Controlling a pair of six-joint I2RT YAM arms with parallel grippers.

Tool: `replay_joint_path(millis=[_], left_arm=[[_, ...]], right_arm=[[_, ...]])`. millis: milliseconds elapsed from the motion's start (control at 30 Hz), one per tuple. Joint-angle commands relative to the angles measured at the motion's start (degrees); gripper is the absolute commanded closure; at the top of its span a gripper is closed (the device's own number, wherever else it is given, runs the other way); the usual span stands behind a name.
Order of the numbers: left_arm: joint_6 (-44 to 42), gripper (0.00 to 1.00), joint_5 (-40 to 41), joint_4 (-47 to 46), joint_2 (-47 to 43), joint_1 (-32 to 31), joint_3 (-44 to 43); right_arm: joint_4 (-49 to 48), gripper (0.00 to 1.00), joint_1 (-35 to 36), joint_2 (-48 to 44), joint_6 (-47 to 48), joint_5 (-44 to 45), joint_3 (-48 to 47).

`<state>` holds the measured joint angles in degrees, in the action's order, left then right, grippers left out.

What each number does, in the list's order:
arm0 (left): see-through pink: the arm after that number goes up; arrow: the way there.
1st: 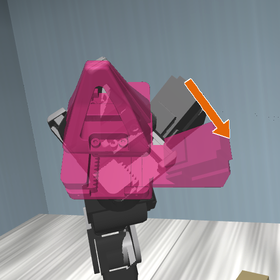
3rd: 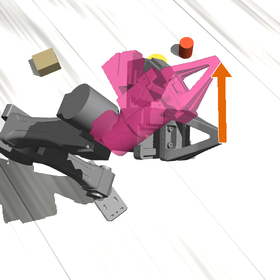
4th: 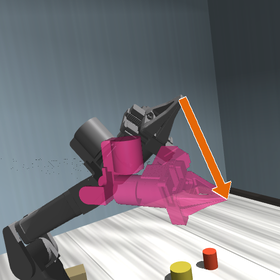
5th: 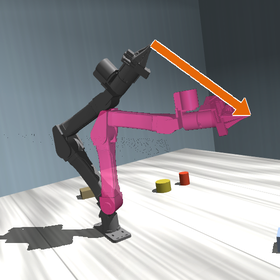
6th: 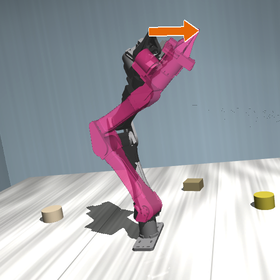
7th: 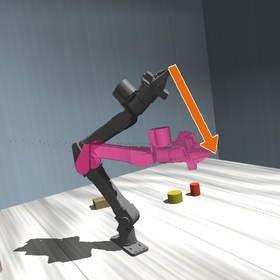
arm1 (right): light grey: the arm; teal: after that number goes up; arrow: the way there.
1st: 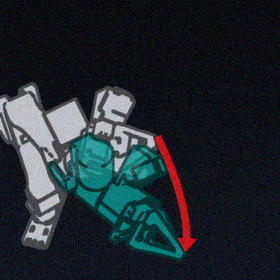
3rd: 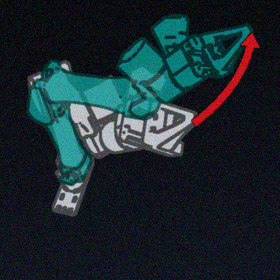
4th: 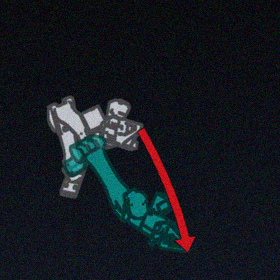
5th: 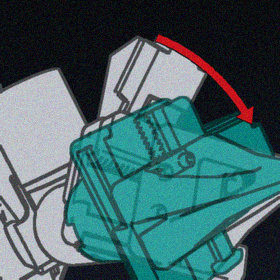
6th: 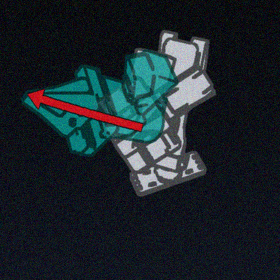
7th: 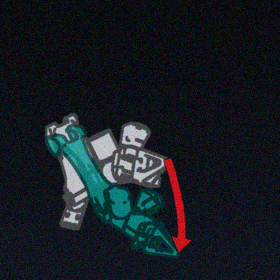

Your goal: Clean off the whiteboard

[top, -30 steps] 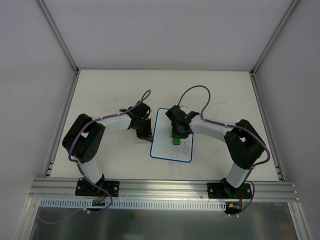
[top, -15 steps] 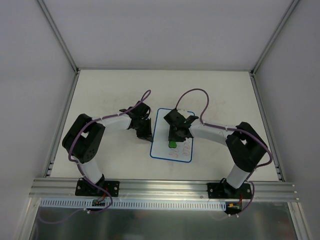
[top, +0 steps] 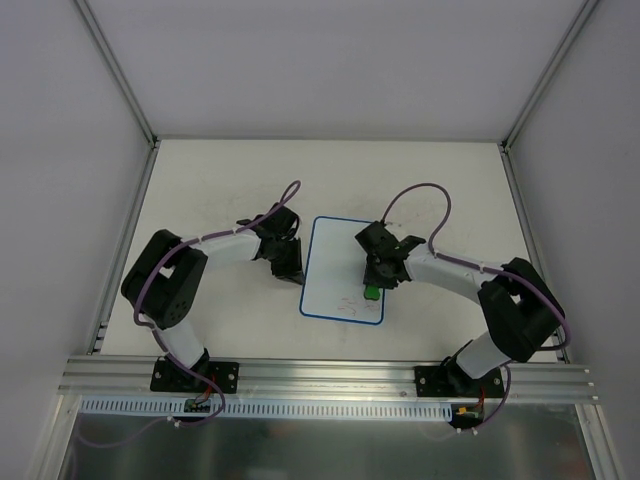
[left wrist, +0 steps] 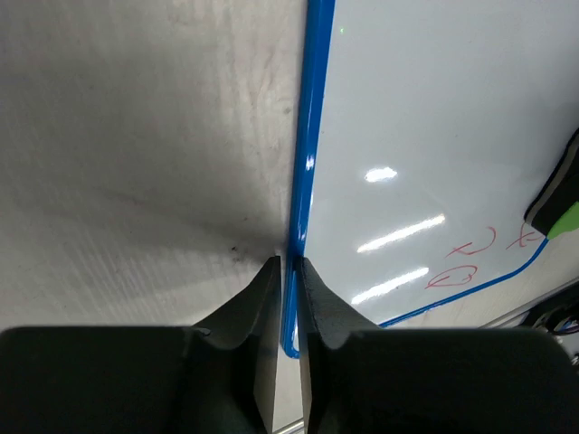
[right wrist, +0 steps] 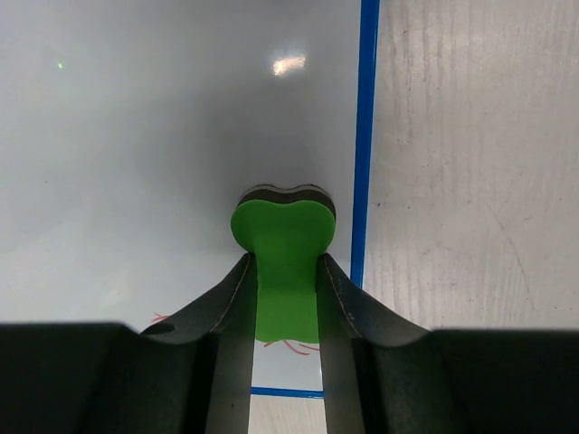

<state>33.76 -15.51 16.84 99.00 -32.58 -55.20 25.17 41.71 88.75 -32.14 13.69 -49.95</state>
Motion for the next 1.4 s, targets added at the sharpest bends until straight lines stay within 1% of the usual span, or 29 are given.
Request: replay_joint_path(millis=[0, 33, 200, 267, 333, 367, 400, 467, 500, 533, 600, 700, 733, 933, 1033, 1133, 1200, 1367], left_arm=[[-1.15, 0.87, 0.57, 3.64, -3.63, 0.32, 2.55], [-1.15, 0.83, 0.04, 3.72, -4.6, 0.23, 2.9], [-1.15, 0.74, -0.66, 3.9, -5.49, -0.12, 5.27], [-1.06, 0.71, -0.84, 3.9, -5.22, -0.47, 5.89], [-1.15, 0.71, -0.14, 3.9, -4.26, -1.0, 5.98], [-1.24, 0.73, 0.12, 3.99, -3.73, -1.0, 5.89], [-1.41, 0.81, 0.39, 3.9, -3.21, -1.0, 5.72], [-1.33, 0.91, 1.27, 3.99, -1.89, -1.0, 5.11], [-1.15, 0.97, 1.62, 3.99, -1.19, -1.0, 4.93], [-1.15, 1.0, 1.97, 3.99, -0.83, -1.0, 4.75], [-0.98, 1.0, 2.32, 3.99, -0.21, -1.0, 4.05], [-0.8, 1.0, 2.85, 3.99, 0.75, -1.0, 3.61], [-0.71, 1.0, 2.94, 3.99, 0.84, -1.08, 3.52], [-0.36, 1.0, 3.11, 3.99, 0.93, -1.0, 3.34], [-0.1, 1.0, 3.46, 3.99, 0.75, -1.08, 3.35], [0.17, 1.0, 3.73, 3.99, 0.58, -0.91, 3.61], [0.17, 1.0, 3.82, 3.99, 0.06, -0.82, 3.96], [-0.27, 1.0, 4.34, 3.9, -0.56, -0.3, 4.92]], right_arm=[[1.55, 1.0, -0.05, 4.66, 0.41, 0.2, -0.23], [1.46, 1.0, -0.05, 5.29, 0.41, 0.11, -0.75], [0.06, 1.0, -0.05, 7.93, 0.41, -0.34, -3.21], [-0.03, 1.0, -0.05, 8.98, 0.76, -0.25, -4.27], [0.06, 1.0, -0.05, 9.95, 1.11, -0.07, -6.2], [-0.03, 1.0, -0.05, 11.0, 1.38, 0.19, -7.08], [0.06, 1.0, -0.05, 11.61, 2.16, 0.54, -7.96], [0.06, 1.0, -0.4, 13.19, 3.39, 0.98, -10.59], [0.14, 1.0, -0.41, 13.55, 4.71, 1.33, -11.39], [0.14, 1.0, -0.32, 13.9, 5.33, 1.42, -12.26], [0.23, 1.0, -0.06, 13.65, 5.95, 0.99, -14.03], [0.32, 1.0, 2.22, 13.55, 6.21, 0.55, -15.7], [0.15, 1.0, 3.97, 13.73, 5.95, 0.37, -16.14], [0.14, 1.0, 10.83, 19.34, 3.93, -2.09, -19.65], [0.23, 1.0, 12.95, 21.2, 3.05, -2.79, -21.06], [0.32, 1.0, 12.34, 21.12, 2.52, -1.04, -19.06], [0.58, 1.0, 10.94, 18.93, 1.82, 0.36, -16.68], [0.58, 1.0, 2.77, 11.37, -0.64, 2.04, -4.92]])
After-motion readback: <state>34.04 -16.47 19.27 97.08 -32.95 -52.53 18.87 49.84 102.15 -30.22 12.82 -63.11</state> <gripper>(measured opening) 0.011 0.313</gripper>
